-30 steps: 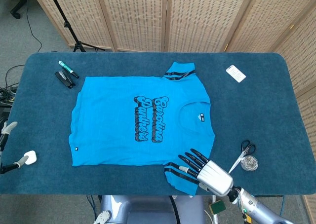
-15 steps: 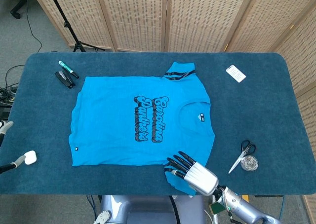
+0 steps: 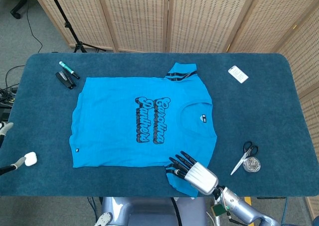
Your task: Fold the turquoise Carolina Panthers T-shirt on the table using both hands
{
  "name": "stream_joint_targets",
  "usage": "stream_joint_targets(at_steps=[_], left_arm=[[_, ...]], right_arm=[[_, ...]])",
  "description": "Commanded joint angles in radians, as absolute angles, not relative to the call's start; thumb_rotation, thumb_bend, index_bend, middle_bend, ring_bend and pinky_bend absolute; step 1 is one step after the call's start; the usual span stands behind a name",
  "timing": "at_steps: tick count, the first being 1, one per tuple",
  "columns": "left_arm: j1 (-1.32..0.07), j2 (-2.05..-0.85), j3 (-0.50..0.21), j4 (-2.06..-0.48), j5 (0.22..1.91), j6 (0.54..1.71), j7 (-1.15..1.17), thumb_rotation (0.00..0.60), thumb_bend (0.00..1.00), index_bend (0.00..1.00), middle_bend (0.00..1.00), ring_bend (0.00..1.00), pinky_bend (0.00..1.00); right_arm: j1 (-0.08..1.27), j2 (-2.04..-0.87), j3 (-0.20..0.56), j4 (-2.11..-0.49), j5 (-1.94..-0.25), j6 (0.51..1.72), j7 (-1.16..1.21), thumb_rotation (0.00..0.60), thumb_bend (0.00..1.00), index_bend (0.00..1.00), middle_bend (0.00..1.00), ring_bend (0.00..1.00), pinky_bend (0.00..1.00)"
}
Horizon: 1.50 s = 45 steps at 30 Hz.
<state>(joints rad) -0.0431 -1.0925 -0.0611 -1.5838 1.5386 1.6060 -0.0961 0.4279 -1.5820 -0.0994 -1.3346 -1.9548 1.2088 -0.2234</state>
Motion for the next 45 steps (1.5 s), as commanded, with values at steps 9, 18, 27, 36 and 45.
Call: stream_joint_targets(at_steps=[9, 18, 27, 36, 45], left_arm=[[-0.046, -1.097, -0.060, -1.585, 1.538, 1.597, -0.081, 0.600, 0.00, 0.00, 0.00, 0.00, 0.00], [-0.046, -1.102, -0.058, -1.586, 1.538, 1.594, -0.070, 0.600, 0.00, 0.00, 0.00, 0.00, 0.00], [-0.045, -1.103, -0.058, -1.587, 1.539, 1.594, -0.065, 0.600, 0.00, 0.00, 0.00, 0.00, 0.00], [-0.045, -1.102, -0.059, -1.587, 1.537, 1.592, -0.066, 0.600, 0.00, 0.00, 0.00, 0.00, 0.00], [-0.046, -1.102, -0.058, -1.587, 1.539, 1.590, -0.064, 0.600, 0.00, 0.00, 0.00, 0.00, 0.00]], right_arm=[[0.434, -1.619, -0.112, -1.276, -1.937, 1.224, -0.230, 0.600, 0.00, 0.32, 0.00, 0.00, 0.01], [0.436, -1.642, -0.098, -1.240, -1.896, 1.243, -0.201, 0.600, 0.03, 0.37, 0.02, 0.00, 0.01], [0.441, -1.648, -0.101, -1.223, -1.879, 1.260, -0.175, 0.600, 0.31, 0.41, 0.04, 0.00, 0.01], [0.448, -1.646, -0.105, -1.231, -1.870, 1.264, -0.180, 0.600, 0.46, 0.48, 0.04, 0.00, 0.01], [0.453, -1.651, -0.108, -1.228, -1.865, 1.270, -0.174, 0.600, 0.49, 0.57, 0.05, 0.00, 0.01]])
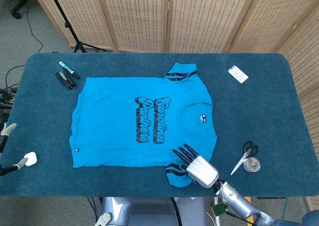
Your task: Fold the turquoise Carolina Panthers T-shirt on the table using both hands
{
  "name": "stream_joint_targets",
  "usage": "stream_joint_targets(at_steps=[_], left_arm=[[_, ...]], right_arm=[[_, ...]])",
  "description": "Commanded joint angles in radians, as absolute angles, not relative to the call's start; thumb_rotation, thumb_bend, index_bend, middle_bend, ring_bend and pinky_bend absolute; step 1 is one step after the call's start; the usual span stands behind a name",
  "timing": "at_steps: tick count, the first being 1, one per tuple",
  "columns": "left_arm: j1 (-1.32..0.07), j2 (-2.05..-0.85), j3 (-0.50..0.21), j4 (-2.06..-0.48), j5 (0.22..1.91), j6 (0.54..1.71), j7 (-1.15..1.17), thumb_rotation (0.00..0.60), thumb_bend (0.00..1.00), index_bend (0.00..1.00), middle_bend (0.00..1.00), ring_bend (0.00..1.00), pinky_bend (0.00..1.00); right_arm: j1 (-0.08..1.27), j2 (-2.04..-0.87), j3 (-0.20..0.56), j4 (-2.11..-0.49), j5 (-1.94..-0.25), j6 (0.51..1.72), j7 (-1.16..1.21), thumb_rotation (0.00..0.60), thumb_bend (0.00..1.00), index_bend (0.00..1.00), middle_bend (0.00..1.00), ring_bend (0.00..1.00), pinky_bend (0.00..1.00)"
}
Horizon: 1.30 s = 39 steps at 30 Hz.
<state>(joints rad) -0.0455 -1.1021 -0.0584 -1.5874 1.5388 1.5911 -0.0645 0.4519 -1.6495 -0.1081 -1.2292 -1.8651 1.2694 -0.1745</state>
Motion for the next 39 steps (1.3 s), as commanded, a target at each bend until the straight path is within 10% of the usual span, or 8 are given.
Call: stream_joint_targets(at_steps=[1, 13, 21, 39], left_arm=[[-0.046, -1.102, -0.058, -1.587, 1.539, 1.590, -0.064, 0.600, 0.00, 0.00, 0.00, 0.00, 0.00], [-0.112, -1.185, -0.004, -1.359, 1.711, 1.579, -0.300, 0.600, 0.00, 0.01, 0.00, 0.00, 0.00], [-0.163, -1.363, 0.061, -1.007, 1.870, 1.670, -0.541, 0.600, 0.00, 0.22, 0.00, 0.00, 0.00], [-0.152, -1.574, 0.107, -0.786, 1.816, 1.642, -0.553, 0.600, 0.00, 0.33, 0.00, 0.00, 0.00]], right_arm=[[0.453, -1.651, -0.108, -1.227, -1.864, 1.271, -0.174, 0.600, 0.50, 0.57, 0.05, 0.00, 0.01], [0.465, -1.640, -0.103, -1.261, -1.852, 1.281, -0.138, 0.600, 0.51, 0.62, 0.06, 0.00, 0.01], [0.469, -1.604, -0.109, -1.307, -1.858, 1.313, -0.062, 0.600, 0.52, 0.62, 0.06, 0.00, 0.01], [0.472, -1.604, -0.151, -1.221, -1.947, 1.413, 0.038, 0.600, 0.52, 0.62, 0.06, 0.00, 0.01]])
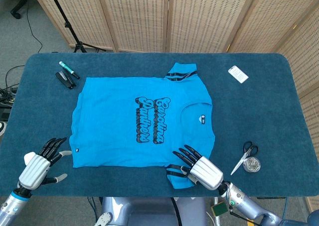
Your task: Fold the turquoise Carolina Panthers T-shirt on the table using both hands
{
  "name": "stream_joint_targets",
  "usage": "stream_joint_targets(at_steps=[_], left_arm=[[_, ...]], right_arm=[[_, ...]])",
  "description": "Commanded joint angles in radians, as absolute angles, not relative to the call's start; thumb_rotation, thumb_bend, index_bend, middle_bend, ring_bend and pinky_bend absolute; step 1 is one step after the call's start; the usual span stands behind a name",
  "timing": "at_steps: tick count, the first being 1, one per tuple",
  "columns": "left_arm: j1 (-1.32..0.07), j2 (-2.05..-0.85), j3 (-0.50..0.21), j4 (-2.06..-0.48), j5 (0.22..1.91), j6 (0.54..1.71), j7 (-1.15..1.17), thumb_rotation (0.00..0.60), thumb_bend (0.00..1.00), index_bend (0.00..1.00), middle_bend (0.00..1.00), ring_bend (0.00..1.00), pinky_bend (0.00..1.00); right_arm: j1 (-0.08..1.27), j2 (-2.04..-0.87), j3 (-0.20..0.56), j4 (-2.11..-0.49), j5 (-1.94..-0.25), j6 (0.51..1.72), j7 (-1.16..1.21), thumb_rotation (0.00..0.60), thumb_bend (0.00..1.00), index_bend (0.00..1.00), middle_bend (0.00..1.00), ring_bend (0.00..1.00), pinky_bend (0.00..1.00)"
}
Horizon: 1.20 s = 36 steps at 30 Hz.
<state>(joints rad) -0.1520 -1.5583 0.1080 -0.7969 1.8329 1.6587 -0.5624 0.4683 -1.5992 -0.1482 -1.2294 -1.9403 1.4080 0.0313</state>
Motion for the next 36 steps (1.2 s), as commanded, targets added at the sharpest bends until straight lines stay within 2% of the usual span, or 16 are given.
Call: stream_joint_targets(at_steps=[1, 10, 21, 36], left_arm=[[-0.153, -1.578, 0.107, -0.783, 1.811, 1.637, -0.549, 0.600, 0.00, 0.34, 0.00, 0.00, 0.00], [-0.164, -1.607, 0.114, -0.769, 1.771, 1.565, -0.550, 0.600, 0.10, 0.38, 0.00, 0.00, 0.00], [-0.179, -1.672, 0.106, -0.718, 1.734, 1.522, -0.532, 0.600, 0.12, 0.44, 0.00, 0.00, 0.00], [-0.202, -1.710, 0.111, -0.691, 1.708, 1.470, -0.530, 0.600, 0.17, 0.44, 0.00, 0.00, 0.00]], right_arm=[[0.472, -1.606, -0.151, -1.217, -1.949, 1.415, 0.041, 0.600, 0.52, 0.62, 0.06, 0.00, 0.01], [0.475, -1.620, -0.154, -1.188, -1.951, 1.422, 0.059, 0.600, 0.52, 0.62, 0.06, 0.00, 0.01], [0.478, -1.637, -0.153, -1.158, -1.941, 1.421, 0.083, 0.600, 0.52, 0.62, 0.06, 0.00, 0.01], [0.479, -1.640, -0.153, -1.144, -1.930, 1.430, 0.102, 0.600, 0.53, 0.62, 0.06, 0.00, 0.01]])
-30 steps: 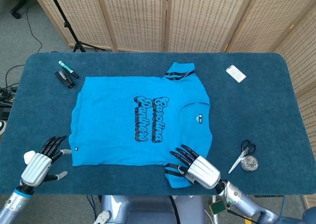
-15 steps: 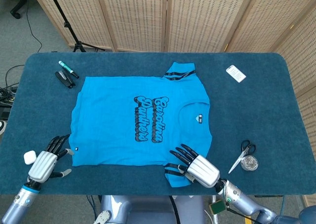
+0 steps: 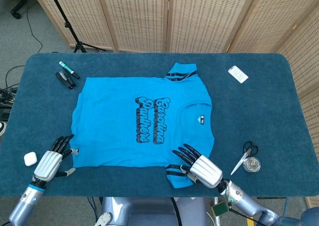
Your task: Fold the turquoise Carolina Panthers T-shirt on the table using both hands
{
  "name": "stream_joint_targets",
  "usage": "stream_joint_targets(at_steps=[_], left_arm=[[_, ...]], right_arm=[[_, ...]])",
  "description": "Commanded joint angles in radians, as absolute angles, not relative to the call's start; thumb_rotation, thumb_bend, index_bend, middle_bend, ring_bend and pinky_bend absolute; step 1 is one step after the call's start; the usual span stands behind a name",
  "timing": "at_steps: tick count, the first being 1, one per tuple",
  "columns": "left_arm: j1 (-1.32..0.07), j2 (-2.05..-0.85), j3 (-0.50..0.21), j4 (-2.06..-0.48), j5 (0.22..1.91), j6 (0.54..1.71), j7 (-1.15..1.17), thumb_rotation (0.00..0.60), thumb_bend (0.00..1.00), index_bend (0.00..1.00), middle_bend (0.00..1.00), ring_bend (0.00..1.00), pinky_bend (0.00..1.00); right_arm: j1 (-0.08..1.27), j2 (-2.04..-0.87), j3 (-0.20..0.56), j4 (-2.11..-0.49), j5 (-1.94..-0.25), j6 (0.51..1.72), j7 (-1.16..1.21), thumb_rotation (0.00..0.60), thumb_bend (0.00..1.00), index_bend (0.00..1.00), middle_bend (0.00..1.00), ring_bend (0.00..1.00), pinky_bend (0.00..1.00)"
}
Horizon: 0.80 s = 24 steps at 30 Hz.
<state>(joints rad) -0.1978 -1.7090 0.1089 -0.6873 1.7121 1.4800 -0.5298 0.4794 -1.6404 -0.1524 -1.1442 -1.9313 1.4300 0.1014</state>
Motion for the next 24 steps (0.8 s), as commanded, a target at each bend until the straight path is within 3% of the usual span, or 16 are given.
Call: stream_joint_targets(at_steps=[1, 12, 24], left_arm=[[-0.204, -1.710, 0.111, -0.694, 1.707, 1.467, -0.530, 0.600, 0.18, 0.44, 0.00, 0.00, 0.00], [-0.216, -1.705, 0.116, -0.711, 1.701, 1.456, -0.517, 0.600, 0.30, 0.45, 0.00, 0.00, 0.00], [-0.223, -1.703, 0.117, -0.729, 1.692, 1.447, -0.509, 0.600, 0.37, 0.55, 0.00, 0.00, 0.00]], right_arm=[[0.479, -1.640, -0.153, -1.145, -1.929, 1.430, 0.104, 0.600, 0.53, 0.62, 0.06, 0.00, 0.01], [0.479, -1.642, -0.155, -1.145, -1.926, 1.430, 0.105, 0.600, 0.53, 0.62, 0.06, 0.00, 0.01], [0.480, -1.644, -0.158, -1.143, -1.925, 1.430, 0.105, 0.600, 0.54, 0.62, 0.06, 0.00, 0.01]])
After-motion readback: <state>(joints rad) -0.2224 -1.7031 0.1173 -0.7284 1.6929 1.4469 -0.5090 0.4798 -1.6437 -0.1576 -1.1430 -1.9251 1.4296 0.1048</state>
